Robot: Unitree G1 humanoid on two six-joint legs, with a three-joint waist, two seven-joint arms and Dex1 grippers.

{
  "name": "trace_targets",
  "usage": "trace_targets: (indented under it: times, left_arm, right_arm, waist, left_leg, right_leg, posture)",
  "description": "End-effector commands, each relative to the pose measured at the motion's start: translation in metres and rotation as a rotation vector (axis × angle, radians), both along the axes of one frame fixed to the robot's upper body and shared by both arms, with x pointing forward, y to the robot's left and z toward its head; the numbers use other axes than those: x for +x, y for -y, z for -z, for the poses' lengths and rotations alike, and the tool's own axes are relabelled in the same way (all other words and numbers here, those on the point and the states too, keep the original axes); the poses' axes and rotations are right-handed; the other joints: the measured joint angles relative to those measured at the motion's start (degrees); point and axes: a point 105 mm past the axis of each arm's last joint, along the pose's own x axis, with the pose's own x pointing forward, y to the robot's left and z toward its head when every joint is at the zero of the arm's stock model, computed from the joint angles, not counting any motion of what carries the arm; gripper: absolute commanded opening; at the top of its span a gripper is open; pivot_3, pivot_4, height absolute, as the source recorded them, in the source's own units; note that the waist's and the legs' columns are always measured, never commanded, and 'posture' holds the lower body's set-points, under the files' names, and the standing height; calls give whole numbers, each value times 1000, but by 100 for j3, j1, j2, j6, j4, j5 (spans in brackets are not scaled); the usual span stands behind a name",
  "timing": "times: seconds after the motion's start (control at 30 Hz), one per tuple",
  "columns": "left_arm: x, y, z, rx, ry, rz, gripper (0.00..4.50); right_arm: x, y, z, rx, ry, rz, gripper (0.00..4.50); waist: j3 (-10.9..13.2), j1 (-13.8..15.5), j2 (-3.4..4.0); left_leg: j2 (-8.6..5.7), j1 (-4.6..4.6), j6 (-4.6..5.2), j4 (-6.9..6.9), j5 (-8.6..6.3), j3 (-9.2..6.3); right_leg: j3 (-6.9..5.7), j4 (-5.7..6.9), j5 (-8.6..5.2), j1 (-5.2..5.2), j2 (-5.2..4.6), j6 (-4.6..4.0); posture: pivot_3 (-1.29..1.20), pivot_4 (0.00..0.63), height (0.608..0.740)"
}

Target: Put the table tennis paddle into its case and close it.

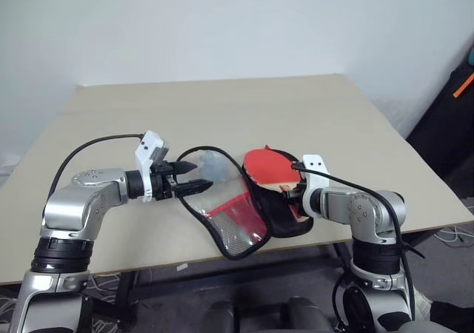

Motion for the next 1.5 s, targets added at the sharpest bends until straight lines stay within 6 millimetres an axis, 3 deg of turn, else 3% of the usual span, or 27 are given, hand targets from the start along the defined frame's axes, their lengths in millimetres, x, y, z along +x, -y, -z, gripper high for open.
trace_targets:
  times: [0.03,0.33,0.83,1.17,1.4,1.5]
  left_arm:
    - [3,2,-11,-4,50,11,4500]
    - [3,3,-11,-7,49,14,4500]
    - [2,3,-13,-4,51,17,4500]
    - [0,3,-11,-9,44,10,4500]
    - [-2,0,-15,-12,39,9,4500]
    - [-4,-9,-28,-24,46,-2,4500]
  right_arm:
    - [7,7,-19,-44,80,35,1169]
    - [6,9,-14,-88,55,38,1169]
    - [6,-26,-8,-76,-1,-17,1169]
    - [5,-28,-3,-114,-14,-46,1169]
    - [9,-18,-11,-112,20,-43,3581]
    - [14,-16,-39,-14,99,-75,4479]
  waist:
    - [0,-1,0]
    - [0,-3,0]
    - [0,-23,0]
    - [0,-36,1]
    - [1,-26,1]
    - [2,-32,1]
  left_leg:
    - [0,0,0,0,0,0]
    - [0,0,0,-1,0,0]
    - [3,0,0,-4,0,1]
    - [5,0,-1,-7,0,1]
    - [4,-1,0,-5,0,1]
    - [3,-1,0,-4,0,1]
  right_leg:
    - [0,0,0,0,0,0]
    - [0,0,0,-2,0,0]
    - [0,0,0,-6,1,0]
    - [0,0,0,-8,2,-1]
    - [0,-1,0,-6,2,-1]
    - [-1,-1,0,-6,1,-1]
  posture:
    - [0,0,740]
    - [0,0,740]
    - [0,0,740]
    - [0,0,740]
    - [0,0,740]
    - [0,0,740]
